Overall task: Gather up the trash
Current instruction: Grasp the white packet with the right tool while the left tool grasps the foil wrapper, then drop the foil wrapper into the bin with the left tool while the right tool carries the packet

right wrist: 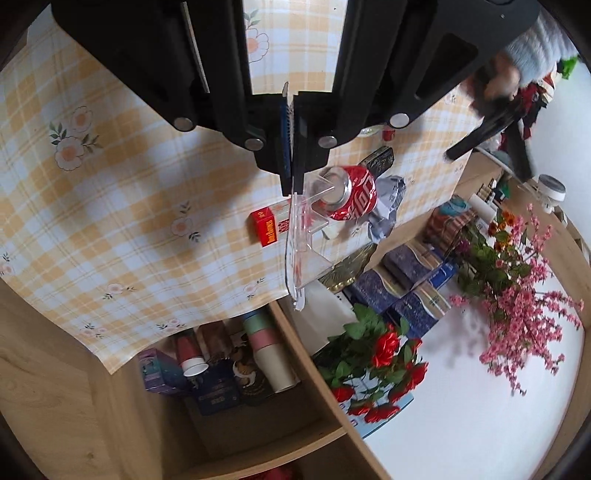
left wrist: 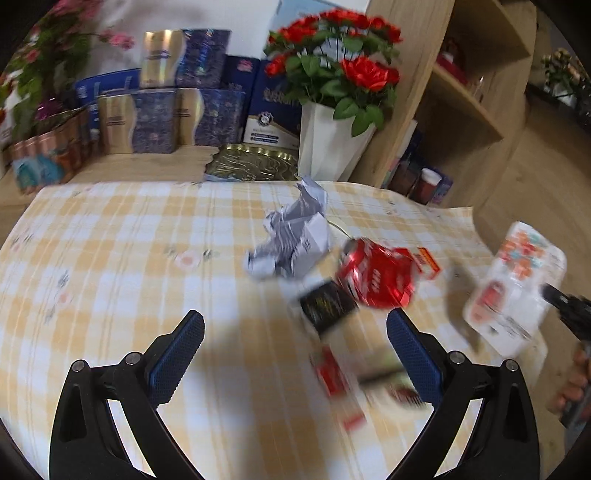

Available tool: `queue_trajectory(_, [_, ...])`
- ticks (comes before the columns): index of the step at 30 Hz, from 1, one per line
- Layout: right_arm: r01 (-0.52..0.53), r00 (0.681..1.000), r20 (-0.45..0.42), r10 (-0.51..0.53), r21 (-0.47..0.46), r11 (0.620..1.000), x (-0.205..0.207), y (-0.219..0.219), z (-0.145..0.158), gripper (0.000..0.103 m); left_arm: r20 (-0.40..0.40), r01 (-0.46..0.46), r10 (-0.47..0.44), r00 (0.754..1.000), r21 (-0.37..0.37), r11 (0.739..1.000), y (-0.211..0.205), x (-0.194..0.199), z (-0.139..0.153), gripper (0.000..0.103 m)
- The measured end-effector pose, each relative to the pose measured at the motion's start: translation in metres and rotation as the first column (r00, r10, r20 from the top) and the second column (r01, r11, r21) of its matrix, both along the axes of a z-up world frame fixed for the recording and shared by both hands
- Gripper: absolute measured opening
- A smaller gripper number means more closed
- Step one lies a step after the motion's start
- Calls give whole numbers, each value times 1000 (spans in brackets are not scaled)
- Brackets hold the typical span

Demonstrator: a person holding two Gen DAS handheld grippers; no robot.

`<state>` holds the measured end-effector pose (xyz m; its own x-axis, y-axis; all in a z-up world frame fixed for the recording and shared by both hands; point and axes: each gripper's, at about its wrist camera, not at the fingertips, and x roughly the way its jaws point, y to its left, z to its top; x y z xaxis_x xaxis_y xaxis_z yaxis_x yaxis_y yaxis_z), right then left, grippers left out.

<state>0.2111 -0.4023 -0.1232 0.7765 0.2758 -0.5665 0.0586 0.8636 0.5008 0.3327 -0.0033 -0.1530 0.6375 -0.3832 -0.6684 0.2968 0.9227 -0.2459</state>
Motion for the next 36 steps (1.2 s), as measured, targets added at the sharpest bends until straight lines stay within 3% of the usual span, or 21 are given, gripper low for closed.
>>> queue_trajectory(8, [60,998,0,-60,5,998,-8,-28,-6,5,-21,70,-67,998,211,975,-51,96,-28,94])
queue_trajectory(13, [88,996,-12,-88,-2,996,-11,-43,-10,5,-116,56,-38,992,157,986,-50,127,-47,84])
queue_trajectory(15, [97,995,-16,-97,2,995,-12,-47,-12,5,-161,53,-38,986,94,994,-47,134,-55,63])
queue_trajectory(16, [101,995,-15,-101,3,995,-13,-47,-12,5,-184,56,-47,982,47,997,-45,135,-58,58])
queue_trajectory(18, [99,995,-16,-99,5,995,-14,-47,-13,5,-194,53,-60,979,-41,998,-38,132,-56,32])
queue_trajectory(20, [94,995,-14,-94,0,996,-15,-44,-12,5,-196,37,-56,979,-99,994,-28,129,-51,16])
queue_trajectory(30, [48,999,8,-48,30,998,-28,-15,-5,5,-126,31,-38,991,-62,998,6,70,-9,12])
queue_trajectory(36, [0,1000,20,-1,40,999,-48,11,6,5,-73,89,-92,993,-35,995,19,-6,29,12])
